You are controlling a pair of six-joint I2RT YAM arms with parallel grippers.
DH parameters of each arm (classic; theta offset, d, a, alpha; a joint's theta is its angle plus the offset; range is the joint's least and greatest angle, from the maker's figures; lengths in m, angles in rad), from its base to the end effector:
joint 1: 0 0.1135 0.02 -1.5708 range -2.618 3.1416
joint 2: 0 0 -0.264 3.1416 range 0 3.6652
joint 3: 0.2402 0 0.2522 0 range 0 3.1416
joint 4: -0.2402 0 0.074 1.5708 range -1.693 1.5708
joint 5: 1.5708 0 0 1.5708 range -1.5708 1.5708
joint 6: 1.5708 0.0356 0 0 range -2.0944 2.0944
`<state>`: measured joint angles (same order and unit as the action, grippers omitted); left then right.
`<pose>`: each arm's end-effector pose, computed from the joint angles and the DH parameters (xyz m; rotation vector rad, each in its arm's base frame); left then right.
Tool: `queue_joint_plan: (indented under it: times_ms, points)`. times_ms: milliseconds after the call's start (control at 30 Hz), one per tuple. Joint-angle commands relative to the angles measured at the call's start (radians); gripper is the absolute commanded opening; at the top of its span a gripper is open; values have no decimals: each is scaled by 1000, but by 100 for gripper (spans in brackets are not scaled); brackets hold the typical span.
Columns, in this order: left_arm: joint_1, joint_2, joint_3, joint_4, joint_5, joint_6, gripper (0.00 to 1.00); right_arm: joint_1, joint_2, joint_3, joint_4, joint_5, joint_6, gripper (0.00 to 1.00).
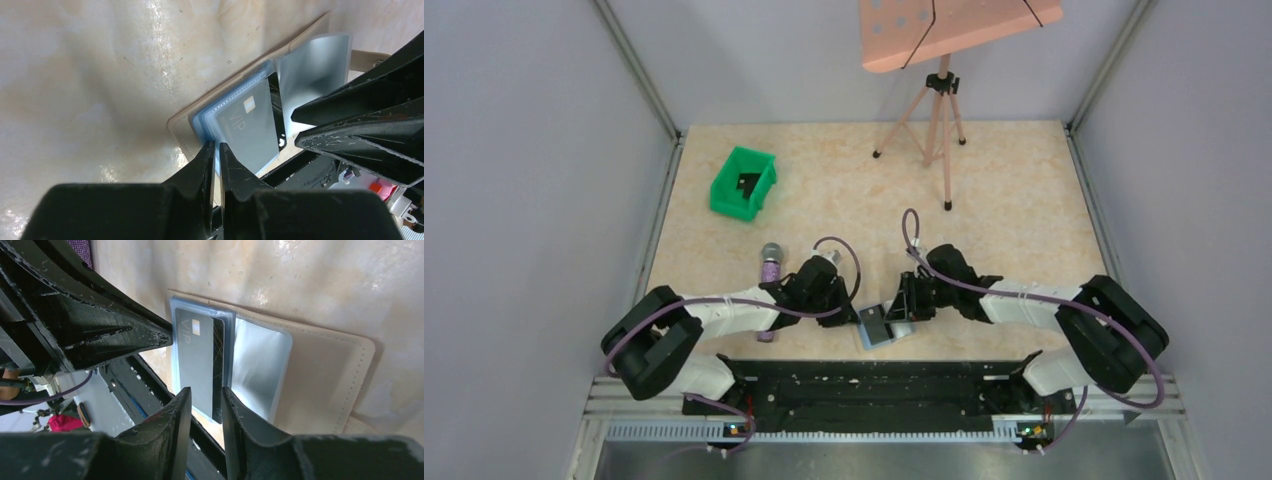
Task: Take the credit cards out of the card holder
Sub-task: Remove the credit card from the card holder.
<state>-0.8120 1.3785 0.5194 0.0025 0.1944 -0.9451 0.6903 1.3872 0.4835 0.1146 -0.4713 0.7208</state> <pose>0.1645 -0.1835 0.1440 -0.0808 2.6765 -0.9351 0.1786 0.1685 0.1427 -0.2171 2.5981 1.1674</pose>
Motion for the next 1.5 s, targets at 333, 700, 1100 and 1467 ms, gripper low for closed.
queue_joint_plan:
  times_ms: [333,700,1100,1467]
  points:
    - [-1,21,-28,31,-9,5,12,-10,61,-20,133,-75,-5,25]
    - [-1,3,-38,15,-16,4,12,-9,33,-9,72,-19,-17,26]
    - [-1,9,-37,16,-12,3,12,-9,84,-46,201,-82,36,23]
    - [-1,18,-30,16,-6,-1,12,-9,70,-13,115,-26,19,23]
